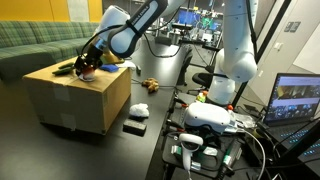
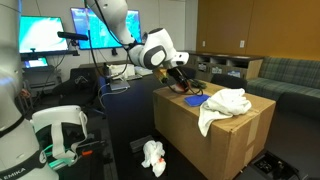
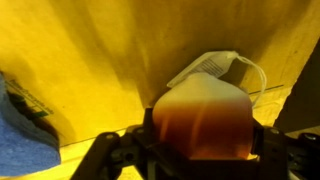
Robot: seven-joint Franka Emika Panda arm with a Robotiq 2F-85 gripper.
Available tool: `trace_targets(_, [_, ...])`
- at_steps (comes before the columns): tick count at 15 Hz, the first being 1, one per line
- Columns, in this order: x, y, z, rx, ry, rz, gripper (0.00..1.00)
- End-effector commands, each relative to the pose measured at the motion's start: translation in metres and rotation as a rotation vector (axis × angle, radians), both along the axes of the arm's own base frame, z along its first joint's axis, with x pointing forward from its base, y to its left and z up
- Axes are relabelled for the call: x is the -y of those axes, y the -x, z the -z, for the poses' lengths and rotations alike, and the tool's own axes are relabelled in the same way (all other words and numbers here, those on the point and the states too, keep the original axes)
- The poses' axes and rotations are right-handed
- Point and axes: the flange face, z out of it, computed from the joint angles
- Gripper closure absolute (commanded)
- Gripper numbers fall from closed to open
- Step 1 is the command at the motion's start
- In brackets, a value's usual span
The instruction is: Remove the brown moose, white plastic, toy vegetable, put them on the table and put the white cloth, blue sponge and black whiteboard eraser on the box
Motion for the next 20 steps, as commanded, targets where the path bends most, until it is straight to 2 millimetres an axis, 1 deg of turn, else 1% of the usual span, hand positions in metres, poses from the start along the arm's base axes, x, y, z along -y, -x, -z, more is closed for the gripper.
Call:
trace_targets(1, [0.004, -0.012, -0.002, 0.042, -0.011, -0.010, 0.49])
trace_targets(2, [0.004, -0.012, -0.004, 0.043, -0.013, -0.011, 0.58])
trace_targets(4, [0.004, -0.010, -0.010, 0.041, -0.012, -0.018, 0.70])
trace_targets(5, [0.003, -0.009, -0.012, 0.041, -0.016, -0.026, 0.78])
trace_targets(8, [-0.002, 0.001, -0.028, 0.039, -0.035, -0.068, 0.97])
trace_targets(9, [-0.005, 0.007, -0.035, 0.034, -0.041, -0.093, 0.98])
trace_targets(10, [-0.010, 0.012, -0.040, 0.022, -0.050, -0.124, 0.95])
trace_targets(11, [-0.013, 0.019, -0.047, 0.013, -0.052, -0.156, 0.96])
trace_targets(13, [-0.019, 0.038, -0.060, -0.025, -0.060, -0.232, 0.95])
trace_targets(17, [-0.023, 0.090, -0.079, -0.132, -0.091, -0.374, 0.95])
trace_targets(18, [-0.021, 0.104, -0.087, -0.152, -0.117, -0.403, 0.95])
trace_targets(20, [-0.018, 0.135, -0.084, -0.211, -0.111, -0.446, 0.95])
